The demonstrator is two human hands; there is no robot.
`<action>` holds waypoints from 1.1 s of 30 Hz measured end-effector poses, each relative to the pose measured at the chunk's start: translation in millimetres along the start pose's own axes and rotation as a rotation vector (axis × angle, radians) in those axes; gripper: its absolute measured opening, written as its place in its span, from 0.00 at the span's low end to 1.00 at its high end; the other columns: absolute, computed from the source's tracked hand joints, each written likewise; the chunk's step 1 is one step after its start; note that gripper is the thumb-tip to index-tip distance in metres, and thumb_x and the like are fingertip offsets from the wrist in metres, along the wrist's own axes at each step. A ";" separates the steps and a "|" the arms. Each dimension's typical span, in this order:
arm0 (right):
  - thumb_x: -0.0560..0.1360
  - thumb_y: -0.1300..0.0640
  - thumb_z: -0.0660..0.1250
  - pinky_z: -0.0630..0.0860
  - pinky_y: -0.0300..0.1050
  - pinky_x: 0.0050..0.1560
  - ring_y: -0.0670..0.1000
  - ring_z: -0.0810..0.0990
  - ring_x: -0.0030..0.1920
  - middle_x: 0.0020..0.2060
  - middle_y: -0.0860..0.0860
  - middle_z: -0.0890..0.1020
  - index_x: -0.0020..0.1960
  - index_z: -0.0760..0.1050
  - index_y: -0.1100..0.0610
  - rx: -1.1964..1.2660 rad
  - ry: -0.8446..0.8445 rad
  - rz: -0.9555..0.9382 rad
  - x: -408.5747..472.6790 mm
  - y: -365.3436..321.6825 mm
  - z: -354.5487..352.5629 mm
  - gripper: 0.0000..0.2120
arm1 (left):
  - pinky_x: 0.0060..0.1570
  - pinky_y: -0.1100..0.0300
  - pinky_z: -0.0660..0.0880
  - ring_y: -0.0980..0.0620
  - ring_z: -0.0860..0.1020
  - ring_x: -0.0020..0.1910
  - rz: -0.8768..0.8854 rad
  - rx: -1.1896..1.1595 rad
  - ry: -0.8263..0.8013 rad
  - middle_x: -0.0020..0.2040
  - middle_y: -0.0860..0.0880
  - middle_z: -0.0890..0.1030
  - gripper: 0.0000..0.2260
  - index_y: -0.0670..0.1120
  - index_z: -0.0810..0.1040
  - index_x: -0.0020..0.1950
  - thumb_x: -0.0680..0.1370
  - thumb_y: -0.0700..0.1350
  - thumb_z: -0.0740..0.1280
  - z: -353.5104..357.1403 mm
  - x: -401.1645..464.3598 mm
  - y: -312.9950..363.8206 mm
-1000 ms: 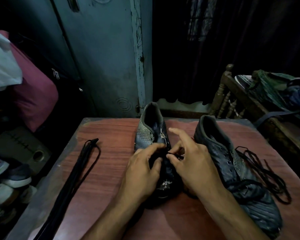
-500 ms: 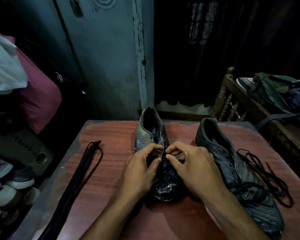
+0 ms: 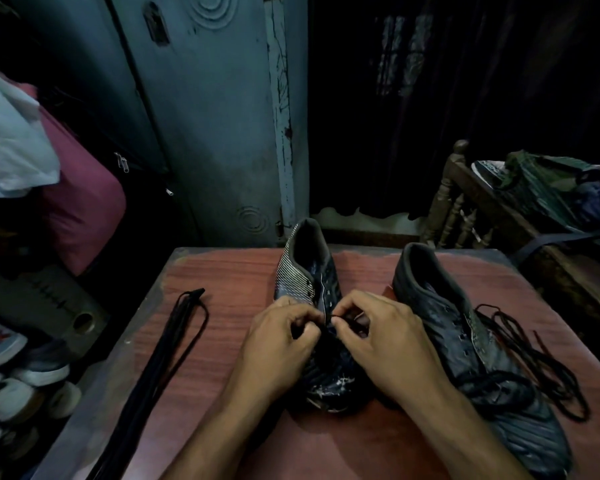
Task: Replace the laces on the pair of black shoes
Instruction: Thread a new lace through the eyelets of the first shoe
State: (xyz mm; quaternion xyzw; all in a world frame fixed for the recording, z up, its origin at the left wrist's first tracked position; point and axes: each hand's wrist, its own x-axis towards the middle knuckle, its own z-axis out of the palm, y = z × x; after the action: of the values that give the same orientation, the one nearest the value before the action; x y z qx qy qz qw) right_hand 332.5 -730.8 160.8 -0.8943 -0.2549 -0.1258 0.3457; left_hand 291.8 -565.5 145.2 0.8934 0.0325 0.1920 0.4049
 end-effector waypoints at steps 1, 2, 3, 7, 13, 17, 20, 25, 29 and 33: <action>0.74 0.49 0.73 0.79 0.45 0.44 0.42 0.80 0.42 0.40 0.39 0.81 0.45 0.77 0.45 -0.001 -0.002 0.011 0.0 0.4 -0.5 0.06 | 0.44 0.74 0.68 0.64 0.78 0.43 0.004 -0.005 -0.011 0.42 0.57 0.80 0.12 0.54 0.87 0.46 0.74 0.37 0.71 -2.3 1.1 -2.1; 0.74 0.49 0.74 0.78 0.43 0.43 0.42 0.80 0.42 0.39 0.39 0.80 0.45 0.77 0.45 -0.003 -0.001 0.016 0.2 0.9 -0.9 0.06 | 0.45 0.71 0.71 0.63 0.78 0.43 0.003 -0.024 -0.008 0.43 0.57 0.81 0.13 0.55 0.86 0.47 0.75 0.37 0.70 -4.0 2.5 -4.9; 0.74 0.49 0.74 0.78 0.42 0.42 0.42 0.80 0.42 0.38 0.38 0.79 0.45 0.76 0.45 -0.005 0.001 0.013 0.1 1.2 -0.9 0.07 | 0.46 0.67 0.73 0.63 0.79 0.42 -0.012 -0.069 0.001 0.43 0.57 0.81 0.13 0.56 0.85 0.48 0.75 0.37 0.70 -4.8 3.2 -7.3; 0.75 0.48 0.73 0.75 0.39 0.42 0.42 0.76 0.42 0.40 0.40 0.78 0.47 0.74 0.45 -0.039 -0.038 -0.047 -1.0 2.9 1.1 0.07 | 0.50 0.49 0.80 0.55 0.76 0.43 -0.167 -0.539 0.031 0.42 0.53 0.79 0.14 0.59 0.77 0.50 0.77 0.38 0.68 -6.6 5.7 -7.9; 0.75 0.51 0.72 0.74 0.49 0.50 0.45 0.75 0.47 0.45 0.39 0.76 0.49 0.75 0.45 -0.104 0.023 -0.212 -2.2 1.5 6.8 0.06 | 0.47 0.54 0.72 0.51 0.70 0.44 -0.132 -0.724 -0.133 0.43 0.49 0.75 0.10 0.53 0.75 0.45 0.73 0.37 0.65 -12.8 2.5 1.9; 0.74 0.55 0.73 0.76 0.47 0.47 0.47 0.76 0.46 0.43 0.40 0.78 0.49 0.77 0.50 -0.009 0.039 -0.281 -0.5 2.8 8.1 0.06 | 0.46 0.54 0.68 0.49 0.69 0.44 -0.099 -0.767 -0.175 0.44 0.47 0.74 0.09 0.50 0.73 0.46 0.73 0.36 0.64 -14.2 2.9 2.7; 0.74 0.56 0.75 0.75 0.41 0.48 0.42 0.77 0.46 0.42 0.38 0.77 0.49 0.78 0.49 0.099 0.021 -0.217 -1.2 5.3 10.5 0.07 | 0.48 0.54 0.69 0.50 0.70 0.45 -0.098 -0.772 -0.159 0.44 0.47 0.75 0.09 0.52 0.74 0.45 0.74 0.37 0.66 -14.0 3.0 1.9; 0.73 0.58 0.75 0.76 0.43 0.47 0.42 0.77 0.46 0.41 0.38 0.77 0.48 0.77 0.48 0.077 -0.004 -0.217 -1.7 1.6 13.5 0.09 | 0.46 0.52 0.69 0.48 0.70 0.45 -0.152 -0.797 -0.186 0.44 0.47 0.76 0.06 0.51 0.75 0.46 0.75 0.39 0.67 -12.3 2.7 0.5; 0.75 0.56 0.75 0.75 0.37 0.43 0.40 0.80 0.43 0.40 0.40 0.82 0.48 0.79 0.48 0.098 0.040 -0.152 -2.1 2.7 10.0 0.07 | 0.55 0.53 0.74 0.54 0.77 0.50 0.026 -0.162 -0.078 0.50 0.56 0.77 0.14 0.57 0.79 0.55 0.72 0.44 0.66 -20.0 6.7 -16.6; 0.75 0.55 0.75 0.78 0.43 0.40 0.41 0.82 0.40 0.39 0.40 0.83 0.47 0.80 0.48 0.081 0.084 -0.139 -3.8 3.1 9.6 0.05 | 0.62 0.53 0.70 0.52 0.70 0.57 0.170 0.302 -0.320 0.58 0.54 0.72 0.24 0.58 0.74 0.72 0.74 0.50 0.60 -27.3 5.5 -21.0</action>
State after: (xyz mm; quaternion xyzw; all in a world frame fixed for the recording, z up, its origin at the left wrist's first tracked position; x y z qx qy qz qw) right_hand 331.4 -727.5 150.6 -0.8536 -0.3064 -0.1766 0.3825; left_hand 288.8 -530.9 147.8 0.9624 -0.0792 0.0744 0.2489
